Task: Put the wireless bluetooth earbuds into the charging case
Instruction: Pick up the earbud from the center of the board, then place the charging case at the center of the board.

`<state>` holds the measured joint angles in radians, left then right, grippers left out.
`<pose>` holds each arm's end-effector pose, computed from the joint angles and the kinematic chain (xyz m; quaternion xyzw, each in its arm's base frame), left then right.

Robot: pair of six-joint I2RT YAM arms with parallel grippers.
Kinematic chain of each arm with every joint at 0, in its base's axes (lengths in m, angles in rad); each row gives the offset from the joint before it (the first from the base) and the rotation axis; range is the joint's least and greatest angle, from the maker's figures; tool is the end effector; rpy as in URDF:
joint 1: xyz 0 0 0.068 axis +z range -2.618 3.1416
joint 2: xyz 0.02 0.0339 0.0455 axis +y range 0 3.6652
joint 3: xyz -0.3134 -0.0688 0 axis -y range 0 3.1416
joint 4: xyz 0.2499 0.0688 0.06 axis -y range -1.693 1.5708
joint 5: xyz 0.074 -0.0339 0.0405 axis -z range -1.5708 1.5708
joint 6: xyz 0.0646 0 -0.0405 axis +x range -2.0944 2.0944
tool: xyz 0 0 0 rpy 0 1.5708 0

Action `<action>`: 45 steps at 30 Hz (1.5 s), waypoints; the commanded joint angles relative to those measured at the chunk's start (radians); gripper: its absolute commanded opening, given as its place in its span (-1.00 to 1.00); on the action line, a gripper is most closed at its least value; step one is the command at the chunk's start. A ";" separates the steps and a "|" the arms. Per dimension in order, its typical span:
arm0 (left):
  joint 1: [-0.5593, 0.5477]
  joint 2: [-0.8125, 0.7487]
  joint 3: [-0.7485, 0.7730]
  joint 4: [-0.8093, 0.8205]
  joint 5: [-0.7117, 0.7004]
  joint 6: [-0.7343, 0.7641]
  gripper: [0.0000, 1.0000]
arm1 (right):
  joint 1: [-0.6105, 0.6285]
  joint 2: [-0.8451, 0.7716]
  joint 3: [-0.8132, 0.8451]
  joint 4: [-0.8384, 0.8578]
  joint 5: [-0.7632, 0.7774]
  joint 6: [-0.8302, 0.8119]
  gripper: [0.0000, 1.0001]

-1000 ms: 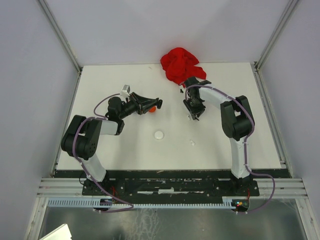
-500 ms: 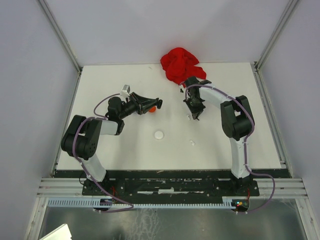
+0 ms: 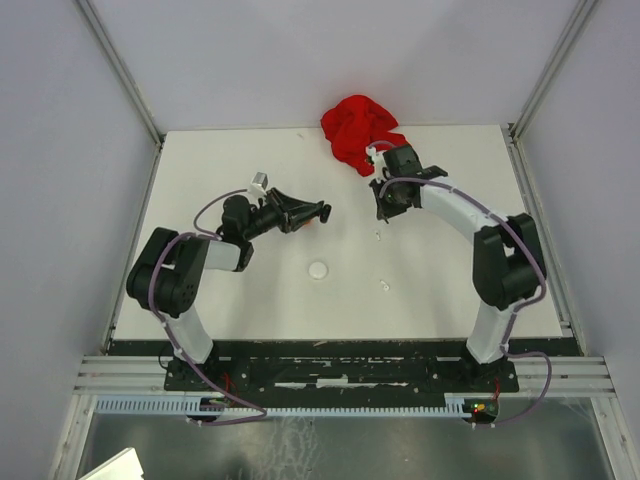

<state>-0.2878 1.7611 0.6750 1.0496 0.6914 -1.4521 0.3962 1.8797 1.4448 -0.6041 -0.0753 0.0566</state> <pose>0.3455 -0.1452 0.2236 -0.1759 0.6951 -0.6564 0.2347 0.4016 0.1733 0.2419 -0.1727 0.9486 0.0943 0.2477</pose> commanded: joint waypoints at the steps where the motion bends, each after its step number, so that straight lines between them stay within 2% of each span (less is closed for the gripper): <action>1: -0.031 0.043 0.029 0.082 0.021 0.007 -0.94 | -0.003 -0.217 -0.130 0.351 -0.151 0.065 -0.94; 6: -0.046 0.103 0.031 0.194 0.032 -0.071 -0.94 | 0.021 -0.373 -0.311 0.689 -0.275 0.122 -0.95; 9: -0.055 0.121 0.040 0.231 0.036 -0.098 -0.94 | 0.045 -0.417 -0.358 0.776 -0.301 0.134 -0.97; 20: -0.073 0.138 0.079 0.318 0.049 -0.160 -0.94 | 0.167 -0.419 -0.377 0.821 -0.263 0.133 -0.97; 45: -0.073 0.102 0.087 0.328 0.059 -0.174 -0.94 | 0.178 -0.387 -0.388 0.801 -0.226 0.137 -0.97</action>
<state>-0.3557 1.8919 0.7261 1.3128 0.7380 -1.6012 0.5697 1.4895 1.0649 0.1638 -0.3115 0.1944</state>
